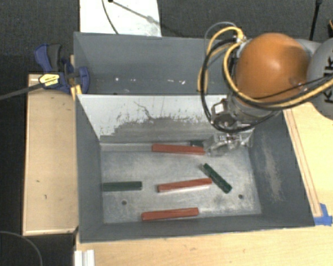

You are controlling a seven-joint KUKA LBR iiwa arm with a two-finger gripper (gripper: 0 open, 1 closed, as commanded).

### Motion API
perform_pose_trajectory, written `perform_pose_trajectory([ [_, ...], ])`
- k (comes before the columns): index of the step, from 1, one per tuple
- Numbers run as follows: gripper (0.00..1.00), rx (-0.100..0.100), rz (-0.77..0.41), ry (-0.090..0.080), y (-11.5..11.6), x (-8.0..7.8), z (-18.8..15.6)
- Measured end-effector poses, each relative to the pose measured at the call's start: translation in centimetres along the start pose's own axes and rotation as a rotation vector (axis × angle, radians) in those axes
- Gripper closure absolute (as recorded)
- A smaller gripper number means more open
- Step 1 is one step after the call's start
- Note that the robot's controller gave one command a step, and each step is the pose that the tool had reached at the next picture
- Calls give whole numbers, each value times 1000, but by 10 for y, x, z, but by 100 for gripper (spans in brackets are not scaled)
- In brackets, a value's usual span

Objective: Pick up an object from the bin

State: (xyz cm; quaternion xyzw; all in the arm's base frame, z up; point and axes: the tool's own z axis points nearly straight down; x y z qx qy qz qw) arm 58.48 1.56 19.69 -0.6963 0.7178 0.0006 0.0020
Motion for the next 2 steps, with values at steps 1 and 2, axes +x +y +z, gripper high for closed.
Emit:
perform_pose_trajectory([
  [1,100,-5,-272,3,31,60,26],
  [2,0,-4,-271,1,30,57,25],
])
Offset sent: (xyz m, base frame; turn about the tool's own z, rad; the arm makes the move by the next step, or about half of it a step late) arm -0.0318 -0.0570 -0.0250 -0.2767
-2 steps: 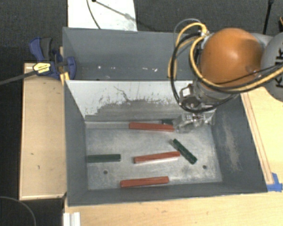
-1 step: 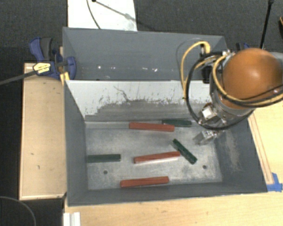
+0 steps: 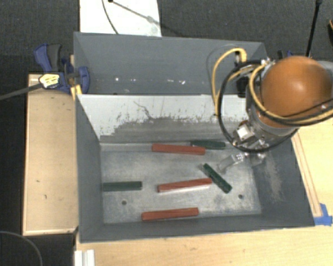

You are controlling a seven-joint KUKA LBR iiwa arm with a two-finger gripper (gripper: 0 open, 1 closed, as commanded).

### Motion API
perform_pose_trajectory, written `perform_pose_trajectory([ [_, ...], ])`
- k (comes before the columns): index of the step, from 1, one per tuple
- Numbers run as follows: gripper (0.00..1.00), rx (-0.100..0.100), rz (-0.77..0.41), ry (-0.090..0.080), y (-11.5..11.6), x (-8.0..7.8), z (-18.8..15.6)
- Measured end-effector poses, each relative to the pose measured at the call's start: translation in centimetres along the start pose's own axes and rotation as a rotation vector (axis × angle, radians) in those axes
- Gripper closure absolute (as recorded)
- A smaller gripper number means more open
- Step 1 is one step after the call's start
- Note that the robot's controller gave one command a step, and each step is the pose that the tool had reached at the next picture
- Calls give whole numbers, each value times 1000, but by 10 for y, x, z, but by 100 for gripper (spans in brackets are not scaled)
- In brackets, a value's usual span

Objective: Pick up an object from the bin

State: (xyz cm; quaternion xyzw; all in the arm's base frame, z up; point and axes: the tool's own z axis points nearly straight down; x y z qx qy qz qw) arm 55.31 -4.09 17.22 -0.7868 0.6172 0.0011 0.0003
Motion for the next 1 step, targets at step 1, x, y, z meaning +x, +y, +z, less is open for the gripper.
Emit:
perform_pose_trajectory([
  [1,0,-5,46,-3,-11,-62,96],
])
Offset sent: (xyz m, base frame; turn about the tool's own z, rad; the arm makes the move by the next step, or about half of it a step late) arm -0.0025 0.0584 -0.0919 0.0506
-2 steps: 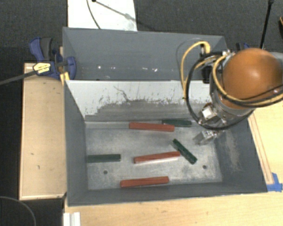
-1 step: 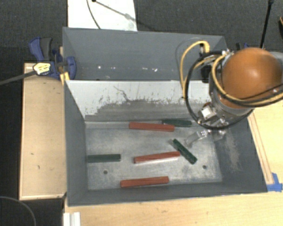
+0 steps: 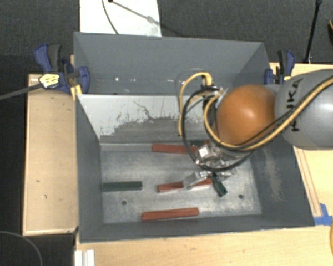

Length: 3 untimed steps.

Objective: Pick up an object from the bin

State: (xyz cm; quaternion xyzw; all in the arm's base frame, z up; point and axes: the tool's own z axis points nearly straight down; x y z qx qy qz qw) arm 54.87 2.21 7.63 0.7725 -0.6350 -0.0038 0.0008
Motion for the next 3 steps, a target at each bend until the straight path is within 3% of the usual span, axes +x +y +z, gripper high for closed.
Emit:
perform_pose_trajectory([
  [1,100,8,5,3,-2,4,-5],
  [2,100,14,21,6,-23,40,-63],
  [3,0,6,19,3,-21,37,-59],
])
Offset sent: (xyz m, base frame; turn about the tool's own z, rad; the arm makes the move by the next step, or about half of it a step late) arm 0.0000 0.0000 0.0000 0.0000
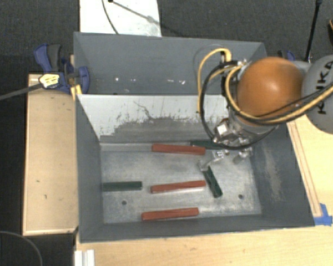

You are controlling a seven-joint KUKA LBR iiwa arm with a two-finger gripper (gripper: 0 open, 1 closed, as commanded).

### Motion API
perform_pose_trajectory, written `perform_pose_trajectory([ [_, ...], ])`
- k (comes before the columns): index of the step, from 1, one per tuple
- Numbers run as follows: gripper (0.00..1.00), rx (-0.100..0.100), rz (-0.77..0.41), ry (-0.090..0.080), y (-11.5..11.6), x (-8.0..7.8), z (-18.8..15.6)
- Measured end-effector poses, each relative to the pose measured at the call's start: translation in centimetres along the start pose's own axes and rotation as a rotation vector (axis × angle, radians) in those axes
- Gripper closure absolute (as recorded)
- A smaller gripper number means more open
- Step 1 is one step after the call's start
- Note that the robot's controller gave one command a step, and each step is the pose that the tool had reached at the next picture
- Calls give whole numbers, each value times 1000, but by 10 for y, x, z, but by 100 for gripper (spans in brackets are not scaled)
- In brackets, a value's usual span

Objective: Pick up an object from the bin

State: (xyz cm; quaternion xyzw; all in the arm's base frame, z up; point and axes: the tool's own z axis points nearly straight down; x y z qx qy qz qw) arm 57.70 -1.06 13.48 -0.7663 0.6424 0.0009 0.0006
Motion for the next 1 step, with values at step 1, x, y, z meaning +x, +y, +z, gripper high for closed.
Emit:
perform_pose_trajectory([
  [1,0,-6,-11,-3,19,-42,68],
])
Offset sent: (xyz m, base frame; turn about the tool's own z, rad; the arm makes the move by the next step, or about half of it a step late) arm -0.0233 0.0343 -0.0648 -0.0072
